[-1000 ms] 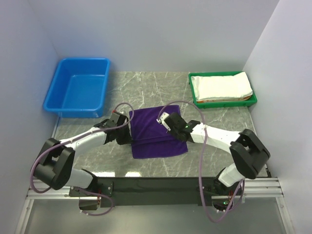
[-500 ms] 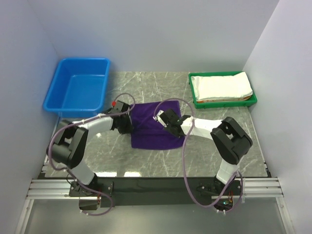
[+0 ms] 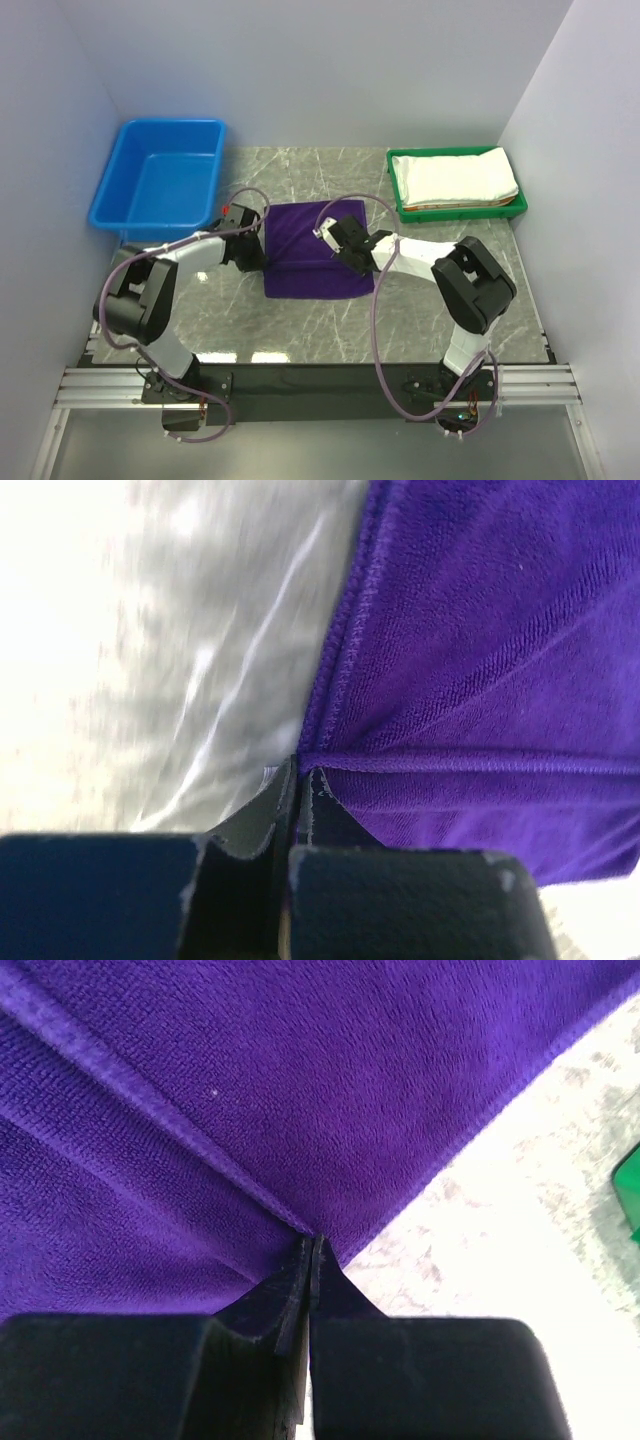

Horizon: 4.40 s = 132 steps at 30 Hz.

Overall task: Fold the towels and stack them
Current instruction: Fold the towel

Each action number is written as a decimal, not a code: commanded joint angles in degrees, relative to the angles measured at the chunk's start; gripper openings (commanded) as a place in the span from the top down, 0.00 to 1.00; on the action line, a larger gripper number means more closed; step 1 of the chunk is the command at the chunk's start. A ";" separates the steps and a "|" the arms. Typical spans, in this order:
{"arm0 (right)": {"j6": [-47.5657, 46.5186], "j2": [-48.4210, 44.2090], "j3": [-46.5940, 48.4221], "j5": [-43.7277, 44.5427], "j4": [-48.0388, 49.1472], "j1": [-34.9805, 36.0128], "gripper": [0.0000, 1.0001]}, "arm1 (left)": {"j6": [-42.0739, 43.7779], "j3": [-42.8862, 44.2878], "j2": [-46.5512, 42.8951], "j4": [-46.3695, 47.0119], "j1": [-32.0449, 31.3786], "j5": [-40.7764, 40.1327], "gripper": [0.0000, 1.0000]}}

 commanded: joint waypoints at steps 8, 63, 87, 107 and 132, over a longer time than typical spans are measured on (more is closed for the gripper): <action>0.19 -8.45 -0.62 9.40 -8.05 -0.86 1.00 | 3.32 -0.93 -10.18 -9.61 0.65 -9.77 0.99; 13.27 -17.67 -2.03 -0.86 -21.93 4.24 0.40 | -3.35 -10.15 -23.89 -13.03 -9.72 -10.05 0.36; 45.01 -16.46 -1.14 0.19 -2.42 -1.56 0.48 | -6.96 -11.82 -32.95 -11.64 -9.98 -9.52 0.25; 48.08 -25.06 -16.08 -6.75 -1.55 -4.63 0.49 | -8.45 -16.04 -28.12 -5.84 -10.07 -8.37 0.39; 63.73 -23.31 -28.13 -29.52 19.11 -18.52 0.58 | -9.51 -15.16 -22.85 -2.50 -10.07 -7.94 0.41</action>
